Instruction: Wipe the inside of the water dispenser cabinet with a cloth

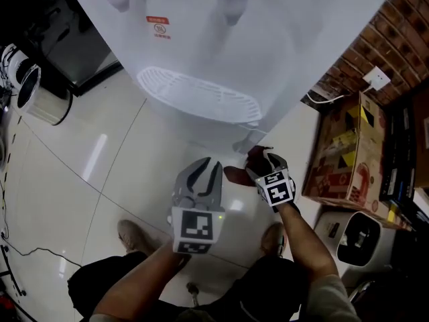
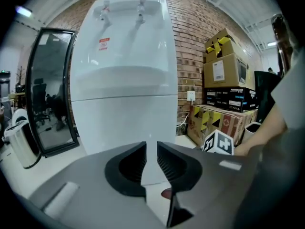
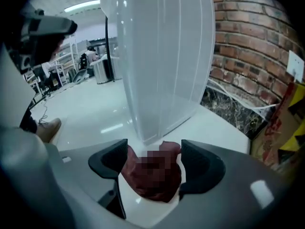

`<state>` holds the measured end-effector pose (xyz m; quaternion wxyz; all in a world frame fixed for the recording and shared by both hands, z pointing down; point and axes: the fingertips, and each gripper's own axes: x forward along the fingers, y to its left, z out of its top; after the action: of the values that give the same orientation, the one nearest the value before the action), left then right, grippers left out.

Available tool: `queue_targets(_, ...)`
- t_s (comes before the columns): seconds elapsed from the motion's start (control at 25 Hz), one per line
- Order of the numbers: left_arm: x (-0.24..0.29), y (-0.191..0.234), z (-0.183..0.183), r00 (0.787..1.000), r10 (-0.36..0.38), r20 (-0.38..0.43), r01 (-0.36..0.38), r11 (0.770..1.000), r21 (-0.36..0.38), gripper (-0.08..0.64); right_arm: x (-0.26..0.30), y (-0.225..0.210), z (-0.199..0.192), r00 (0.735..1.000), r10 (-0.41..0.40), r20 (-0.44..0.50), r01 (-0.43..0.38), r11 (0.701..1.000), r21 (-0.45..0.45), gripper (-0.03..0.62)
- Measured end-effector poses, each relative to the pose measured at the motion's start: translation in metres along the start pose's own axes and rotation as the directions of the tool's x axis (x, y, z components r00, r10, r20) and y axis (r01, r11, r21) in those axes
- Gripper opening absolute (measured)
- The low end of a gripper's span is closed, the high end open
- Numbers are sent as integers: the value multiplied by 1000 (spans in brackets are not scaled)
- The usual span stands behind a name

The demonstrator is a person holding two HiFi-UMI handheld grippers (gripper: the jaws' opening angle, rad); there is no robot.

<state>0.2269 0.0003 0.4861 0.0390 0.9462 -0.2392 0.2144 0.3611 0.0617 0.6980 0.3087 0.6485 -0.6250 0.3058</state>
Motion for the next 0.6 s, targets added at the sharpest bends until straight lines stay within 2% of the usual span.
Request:
queue_targets(0.32,3,-15,-1,1000,29,-5,-29,999,-32,51,60,9,-56,984,64,-164,-70,997,-28,420)
queue_targets(0.44,0,-22,5,1000,26,1,-26,999,-19,51,68,7,-75,978,46,-202,-59,997,-57,426)
queue_targets(0.48,0,-23,8,1000,25,8,-25,1000,-15,51,69,4,-78,979,25,-204,-39,997,-69,397)
queue_targets(0.6,-1,-23,13,999,30,9,-30,999,-12,51,68,-4,-81,977,-18,-213,2,997,-77,165)
